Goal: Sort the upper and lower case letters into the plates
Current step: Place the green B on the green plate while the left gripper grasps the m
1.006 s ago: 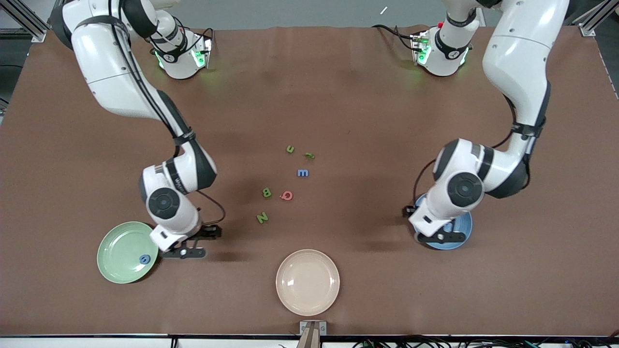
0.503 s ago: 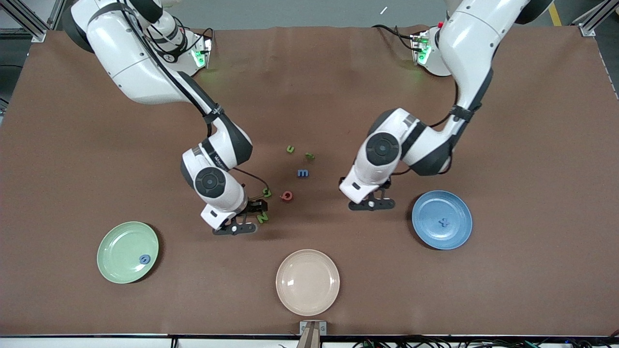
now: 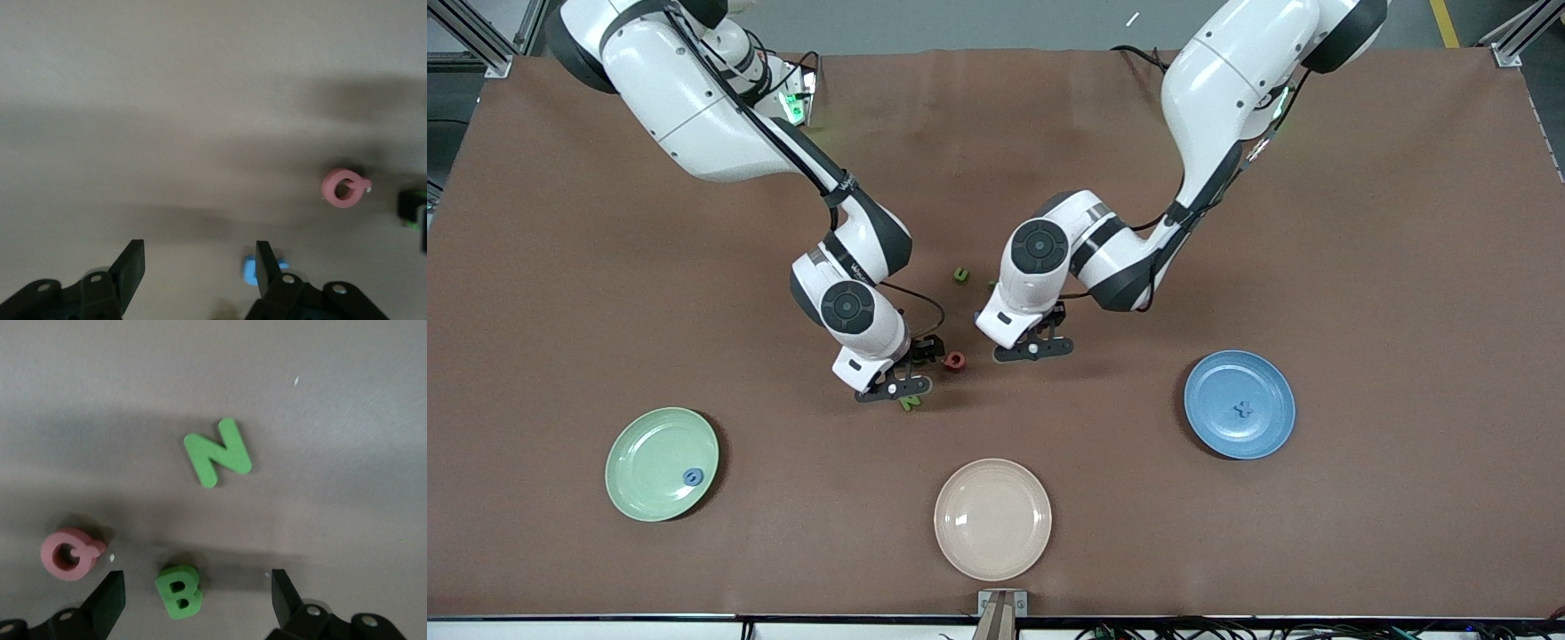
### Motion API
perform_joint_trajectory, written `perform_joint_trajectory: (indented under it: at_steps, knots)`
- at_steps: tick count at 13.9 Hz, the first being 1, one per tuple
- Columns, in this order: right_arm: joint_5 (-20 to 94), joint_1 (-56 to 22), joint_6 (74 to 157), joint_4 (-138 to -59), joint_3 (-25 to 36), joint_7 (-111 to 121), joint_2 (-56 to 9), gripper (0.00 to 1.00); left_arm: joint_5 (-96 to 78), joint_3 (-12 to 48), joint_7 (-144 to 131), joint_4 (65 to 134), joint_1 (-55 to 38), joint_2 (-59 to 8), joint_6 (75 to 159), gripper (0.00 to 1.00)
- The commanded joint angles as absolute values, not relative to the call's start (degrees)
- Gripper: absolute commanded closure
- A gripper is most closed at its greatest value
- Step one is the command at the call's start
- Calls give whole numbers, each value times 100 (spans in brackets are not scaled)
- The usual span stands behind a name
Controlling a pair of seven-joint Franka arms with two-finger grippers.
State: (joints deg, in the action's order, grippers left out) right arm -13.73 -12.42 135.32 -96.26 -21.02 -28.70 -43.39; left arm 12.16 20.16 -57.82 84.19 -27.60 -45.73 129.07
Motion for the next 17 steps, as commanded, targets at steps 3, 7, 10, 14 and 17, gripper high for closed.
perform_joint_trajectory:
  at_steps: [3,7,10,14,17]
  knots:
    - [-1310,-1274,14036,-10266,-2118,-2997,-4043,39,1257,1951,-6310,7840,-3155,-5053,12920,30]
    - [-1310,-1266,14001,-10257,-2118,-2997,-4034,85,1274,1942,-6521,7840,-3330,-5185,13087,36]
    - [-1310,-1161,13957,-10222,-2092,-2980,-3973,97,1301,1767,-6469,7840,-3480,-5238,13087,36]
    - [-1502,-442,13625,-9828,-2083,-2604,-3823,97,1318,1723,-6469,7875,-3568,-5229,13078,36]
    - [-1897,183,13220,-9388,-2057,-1542,-3823,97,1327,1723,-6469,7884,-3656,-5229,13069,39]
